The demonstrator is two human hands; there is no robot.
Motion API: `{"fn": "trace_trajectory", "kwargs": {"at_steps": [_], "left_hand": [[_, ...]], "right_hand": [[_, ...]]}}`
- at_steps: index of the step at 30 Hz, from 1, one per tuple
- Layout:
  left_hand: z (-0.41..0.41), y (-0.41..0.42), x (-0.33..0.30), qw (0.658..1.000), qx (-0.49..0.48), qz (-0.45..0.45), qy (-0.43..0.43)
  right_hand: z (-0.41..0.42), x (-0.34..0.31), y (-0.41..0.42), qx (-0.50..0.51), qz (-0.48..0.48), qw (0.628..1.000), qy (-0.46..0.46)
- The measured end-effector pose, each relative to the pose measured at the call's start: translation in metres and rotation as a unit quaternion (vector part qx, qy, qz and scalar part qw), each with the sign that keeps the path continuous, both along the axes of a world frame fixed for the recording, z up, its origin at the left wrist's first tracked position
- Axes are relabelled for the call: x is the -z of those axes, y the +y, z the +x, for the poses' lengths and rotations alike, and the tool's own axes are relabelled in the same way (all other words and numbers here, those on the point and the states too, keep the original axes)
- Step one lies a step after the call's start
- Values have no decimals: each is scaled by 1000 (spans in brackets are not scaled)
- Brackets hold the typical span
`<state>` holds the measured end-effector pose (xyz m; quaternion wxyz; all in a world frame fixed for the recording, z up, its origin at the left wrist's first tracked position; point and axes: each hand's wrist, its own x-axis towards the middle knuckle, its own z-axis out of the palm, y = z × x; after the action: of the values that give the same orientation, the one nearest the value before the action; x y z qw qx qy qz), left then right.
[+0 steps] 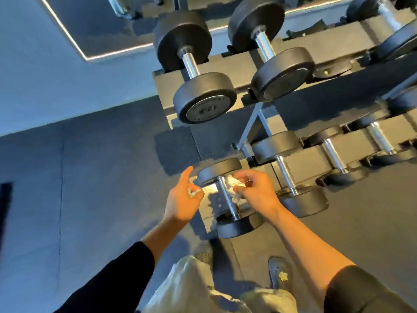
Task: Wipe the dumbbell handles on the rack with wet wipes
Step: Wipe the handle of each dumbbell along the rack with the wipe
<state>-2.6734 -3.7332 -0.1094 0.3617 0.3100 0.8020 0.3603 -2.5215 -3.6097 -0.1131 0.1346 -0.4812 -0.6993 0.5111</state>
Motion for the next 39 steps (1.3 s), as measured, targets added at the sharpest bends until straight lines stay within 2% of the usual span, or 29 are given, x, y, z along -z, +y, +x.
{"fn": "trace_trajectory", "kwargs": {"at_steps": [3,6,10,13,18,24,30,39], "left_hand": [[38,-3,9,997,-81,6,17],[82,-6,22,988,-149,-25,41],[142,-20,35,964,-261,-21,-33],[170,-20,44,966,-256,-31,-5],[172,-2,72,970,-240,-20,33],[154,23,126,953,-272,-14,130],[149,41,164,931,-281,-59,225],[142,41,184,928,-279,-35,244]], "right_hand": [[20,14,15,-57,-8,998,-3],[46,25,32,-117,-11,993,-15],[84,41,44,-170,-50,984,-20],[98,51,47,-199,-56,978,-26],[93,71,45,-217,-47,975,-15],[70,114,52,-143,23,989,12],[54,156,58,-109,88,990,14],[17,191,62,-92,62,992,63]]}}
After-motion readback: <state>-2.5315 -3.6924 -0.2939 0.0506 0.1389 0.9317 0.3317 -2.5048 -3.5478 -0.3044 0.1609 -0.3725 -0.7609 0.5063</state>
